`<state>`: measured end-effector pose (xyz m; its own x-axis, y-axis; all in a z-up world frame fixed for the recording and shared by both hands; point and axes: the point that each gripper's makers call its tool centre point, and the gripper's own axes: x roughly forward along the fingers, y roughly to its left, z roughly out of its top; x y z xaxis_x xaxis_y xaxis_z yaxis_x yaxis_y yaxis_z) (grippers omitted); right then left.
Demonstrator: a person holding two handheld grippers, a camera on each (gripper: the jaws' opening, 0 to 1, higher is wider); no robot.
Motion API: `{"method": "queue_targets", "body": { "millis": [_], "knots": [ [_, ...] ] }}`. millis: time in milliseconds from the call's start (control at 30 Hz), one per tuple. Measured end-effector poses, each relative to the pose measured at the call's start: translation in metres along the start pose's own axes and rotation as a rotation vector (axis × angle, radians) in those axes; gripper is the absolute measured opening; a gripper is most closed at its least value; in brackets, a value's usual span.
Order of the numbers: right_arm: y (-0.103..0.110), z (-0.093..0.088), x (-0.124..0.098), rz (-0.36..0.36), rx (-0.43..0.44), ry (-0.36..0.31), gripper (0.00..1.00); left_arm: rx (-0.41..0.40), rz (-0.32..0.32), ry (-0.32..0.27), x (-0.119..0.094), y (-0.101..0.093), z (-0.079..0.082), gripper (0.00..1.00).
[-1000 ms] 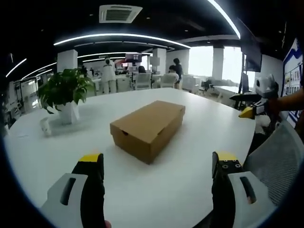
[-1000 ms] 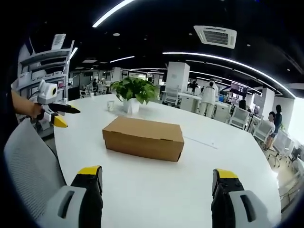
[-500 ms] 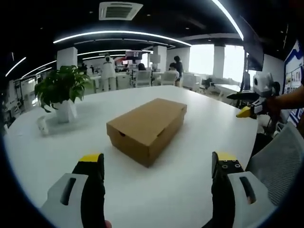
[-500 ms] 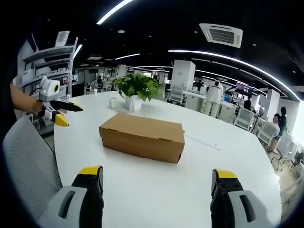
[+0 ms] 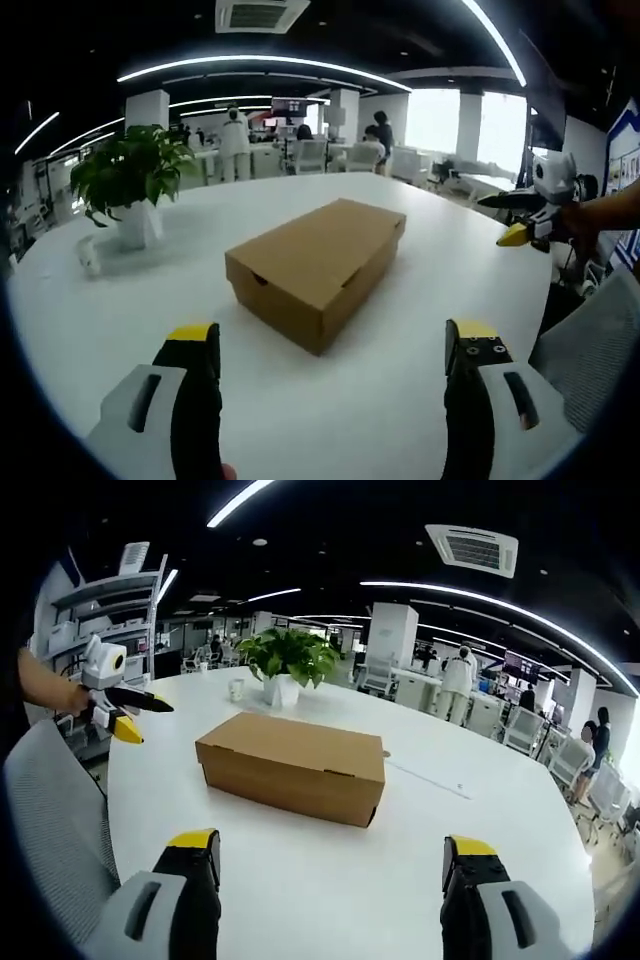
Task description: Operate the shoe box by opening the lid, removing the specified soft item, and placing it in the target area until the item is outside and the box remains undamaged.
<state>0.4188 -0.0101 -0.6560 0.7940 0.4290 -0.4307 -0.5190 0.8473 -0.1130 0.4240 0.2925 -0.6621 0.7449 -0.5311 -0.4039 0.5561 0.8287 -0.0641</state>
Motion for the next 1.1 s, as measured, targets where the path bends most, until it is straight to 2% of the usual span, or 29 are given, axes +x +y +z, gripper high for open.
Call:
{"method": "queue_targets", "body": {
  "millis": [567,1100],
  "knots": [
    [-0.016,0.000,0.036,0.055,-0.039,0.012,0.91,-0.021,0.023,0.014,0.021,0.009,-0.003,0.92],
    [-0.030,-0.001,0.064,0.095,-0.075,0.014,0.87,-0.030,0.040,0.010,0.043,0.014,0.000,0.92]
  ]
}}
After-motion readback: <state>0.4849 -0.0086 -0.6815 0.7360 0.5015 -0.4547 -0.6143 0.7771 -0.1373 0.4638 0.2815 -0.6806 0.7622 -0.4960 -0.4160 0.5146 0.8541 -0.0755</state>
